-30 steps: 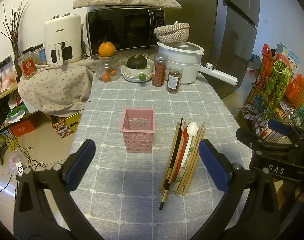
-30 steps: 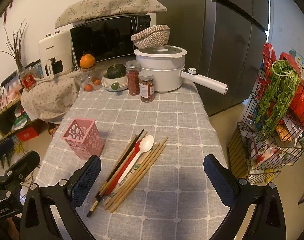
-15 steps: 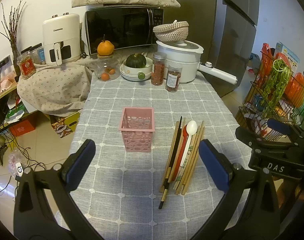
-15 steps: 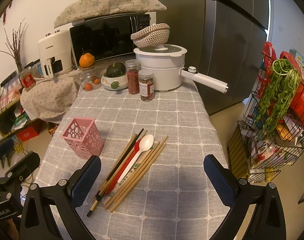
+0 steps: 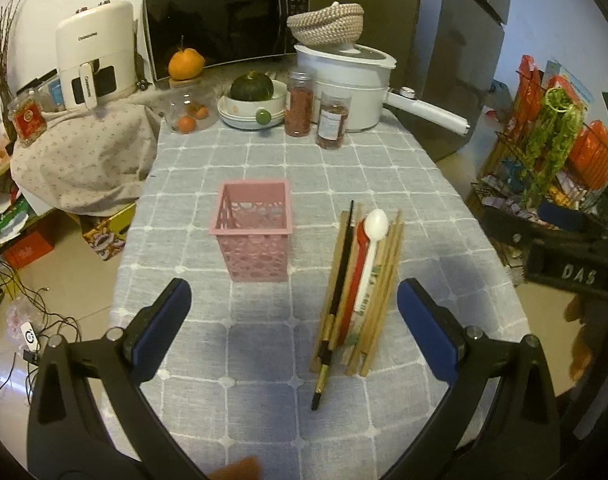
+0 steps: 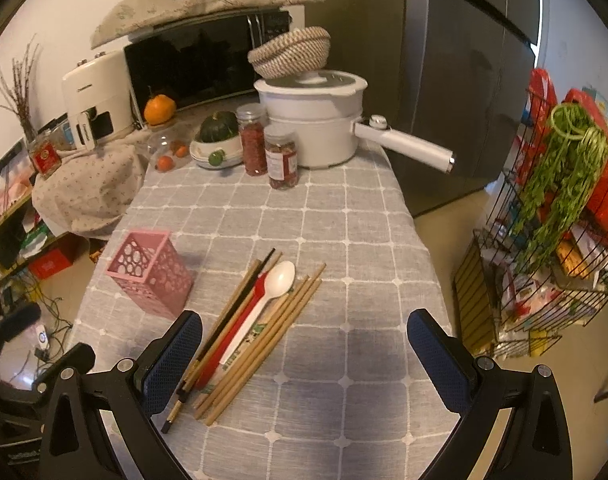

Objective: Organize utensils
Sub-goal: 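Move left tool to the white spoon while right tool approaches the red spoon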

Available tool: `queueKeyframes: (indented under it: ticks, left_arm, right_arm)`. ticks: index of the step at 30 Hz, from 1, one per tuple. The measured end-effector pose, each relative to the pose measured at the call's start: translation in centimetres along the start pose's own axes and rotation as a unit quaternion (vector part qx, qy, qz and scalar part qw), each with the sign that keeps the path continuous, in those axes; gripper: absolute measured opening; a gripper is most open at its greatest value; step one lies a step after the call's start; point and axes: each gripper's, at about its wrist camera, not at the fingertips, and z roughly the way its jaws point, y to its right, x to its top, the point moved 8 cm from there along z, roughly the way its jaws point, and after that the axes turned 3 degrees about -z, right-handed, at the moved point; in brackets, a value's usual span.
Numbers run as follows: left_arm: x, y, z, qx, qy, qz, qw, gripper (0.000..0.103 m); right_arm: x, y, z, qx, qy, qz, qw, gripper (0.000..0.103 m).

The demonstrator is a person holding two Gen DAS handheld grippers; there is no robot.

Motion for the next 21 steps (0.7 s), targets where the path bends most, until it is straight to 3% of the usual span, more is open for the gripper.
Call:
queueKeyframes:
  ticks: [3, 13, 17, 21]
  left_arm:
    - [0.1, 0.7, 1.6, -0.005, -0.029, 0.023, 0.9993, 0.102]
    - [0.4, 3.7, 5.7, -0.076, -0.13, 0.012, 0.9885, 0.102]
    - [1.3, 5.6, 7.1, -0.106, -0.157, 0.017, 0.9818, 0.093]
    - [1.9, 7.1, 9.8, -0.107, -0.185, 0.021, 0.9765, 0.081]
  right_arm:
    - [0.1, 1.0, 1.2, 0.009, -0.021, 0.019, 1.0, 0.103]
    - [-0.6, 5.1, 5.5, 0.014, -0.101, 0.069, 0.992, 0.103]
    - [-2.0, 6.5, 7.3, 0.02, -0.143, 0.096, 0.985, 0.103]
    - [-2.7, 7.5, 8.5, 0.029, -0.166, 0.115, 0.979, 0.103]
